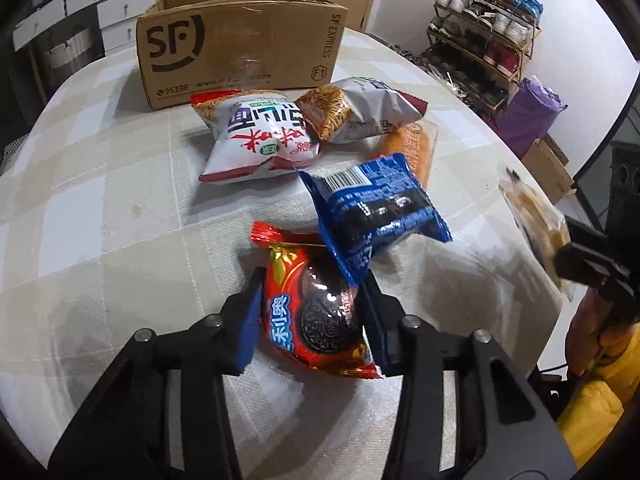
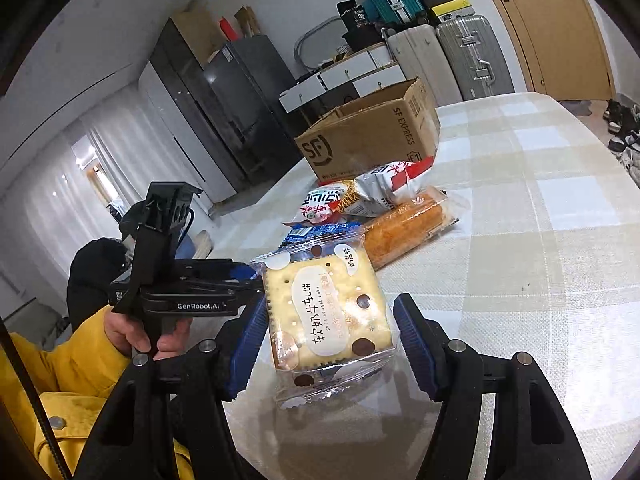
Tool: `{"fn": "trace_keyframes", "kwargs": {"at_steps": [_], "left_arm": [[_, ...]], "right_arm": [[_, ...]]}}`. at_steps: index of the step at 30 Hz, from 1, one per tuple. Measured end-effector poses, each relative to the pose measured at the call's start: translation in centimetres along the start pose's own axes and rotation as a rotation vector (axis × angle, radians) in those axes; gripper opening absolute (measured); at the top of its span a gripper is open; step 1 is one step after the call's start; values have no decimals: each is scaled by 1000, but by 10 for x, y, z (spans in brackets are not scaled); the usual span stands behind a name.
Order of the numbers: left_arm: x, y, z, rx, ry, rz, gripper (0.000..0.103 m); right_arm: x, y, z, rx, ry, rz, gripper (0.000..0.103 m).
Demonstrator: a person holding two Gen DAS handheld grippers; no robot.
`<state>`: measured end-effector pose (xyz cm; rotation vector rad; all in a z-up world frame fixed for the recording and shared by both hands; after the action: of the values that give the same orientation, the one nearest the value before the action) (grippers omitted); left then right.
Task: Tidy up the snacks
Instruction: 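Grasp the red Oreo pack with the left tool while the right tool grasps the cracker pack, then lift the red Oreo pack and carry it into the SF box, opening the left tool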
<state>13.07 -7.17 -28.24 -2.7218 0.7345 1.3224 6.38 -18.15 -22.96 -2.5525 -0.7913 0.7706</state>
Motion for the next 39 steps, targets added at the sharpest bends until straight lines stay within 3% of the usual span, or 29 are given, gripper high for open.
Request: {"fn": "trace_keyframes", "kwargs": {"at_steps": [8,12,23,33,39], "left_arm": [[-10,-1,9,4,0,-13,41],[-20,-13,15,-11,1,-70,41],[-62,-45,16,-85,65,-106,41],[-116,-48,-33,-87,215,-97,41],[-161,-44,-68,-147,355,-91,41]], "right_arm": [[0,-2,-2,8,6,17,65],[0,-8,-5,11,8,23,65],[3,-33,-25,-19,30,34,65],[1,-65,-69,-49,95,15,65],[-4,-86,-103,-65,161,-7,65]]}}
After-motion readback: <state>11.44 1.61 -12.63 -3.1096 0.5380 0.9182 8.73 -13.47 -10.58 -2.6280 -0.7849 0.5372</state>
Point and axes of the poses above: each gripper's, at about its wrist camera, not at the fingertips, and x roughly the way its jaws point, y to its right, z to its underside, the point moved 10 cm from there along x, roughly the way its jaws point, and after that the axes turned 7 degrees about y, right-handed, at the moved point
